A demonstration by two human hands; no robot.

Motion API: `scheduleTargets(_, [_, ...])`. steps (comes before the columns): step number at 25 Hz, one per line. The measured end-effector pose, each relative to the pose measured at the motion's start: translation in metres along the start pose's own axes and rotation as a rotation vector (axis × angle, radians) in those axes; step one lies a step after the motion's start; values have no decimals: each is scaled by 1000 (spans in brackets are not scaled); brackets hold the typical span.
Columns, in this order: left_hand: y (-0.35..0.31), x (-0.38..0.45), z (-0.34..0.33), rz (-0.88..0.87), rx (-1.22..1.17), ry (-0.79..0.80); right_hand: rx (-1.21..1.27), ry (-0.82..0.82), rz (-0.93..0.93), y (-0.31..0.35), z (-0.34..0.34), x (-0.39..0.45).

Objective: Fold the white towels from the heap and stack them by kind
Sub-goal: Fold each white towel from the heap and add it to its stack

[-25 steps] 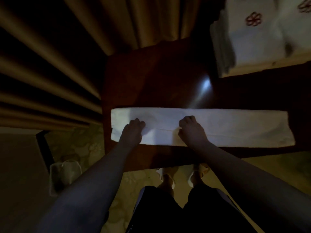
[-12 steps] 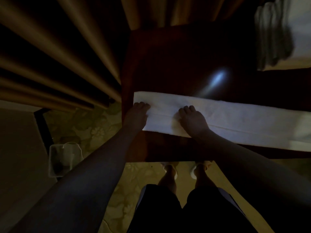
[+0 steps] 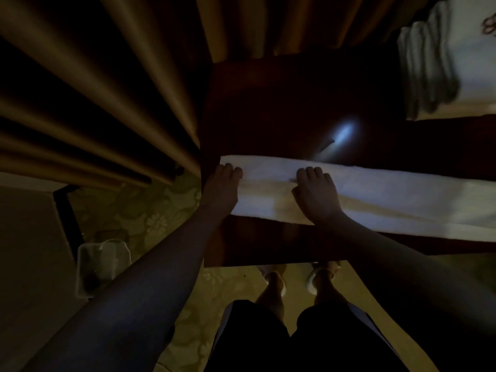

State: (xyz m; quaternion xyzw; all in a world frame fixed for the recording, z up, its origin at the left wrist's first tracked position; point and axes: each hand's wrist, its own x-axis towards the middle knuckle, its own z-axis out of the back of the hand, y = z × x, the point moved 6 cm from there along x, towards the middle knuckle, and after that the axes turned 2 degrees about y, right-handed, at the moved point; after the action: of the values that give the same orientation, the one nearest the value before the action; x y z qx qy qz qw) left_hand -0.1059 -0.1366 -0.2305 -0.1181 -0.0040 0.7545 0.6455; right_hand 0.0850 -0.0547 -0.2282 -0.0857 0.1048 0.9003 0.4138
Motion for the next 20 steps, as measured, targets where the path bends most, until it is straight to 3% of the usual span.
scheduleTargets(3, [-2, -9, 12, -25, 24, -8, -42, -82, 16, 2, 10, -16])
scheduleTargets(8, [11, -38, -30, 51, -4, 120, -32, 167, 163, 16, -29, -37])
scheduleTargets(10, [17, -37, -40, 163, -65, 155, -22, 208, 162, 17, -39, -33])
scheduleTargets(12, [23, -27, -42, 336, -158, 155, 46, 131, 110, 15, -34, -26])
scheduleTargets(15, [35, -23, -40, 660, -437, 136, 204, 30, -110, -1, -26, -14])
scheduleTargets(17, [38, -23, -41, 790, -627, 130, 284, 93, -230, -11, -30, -11])
scheduleTargets(20, [41, -16, -52, 887, -802, 212, 301, 138, -146, -4, -31, -8])
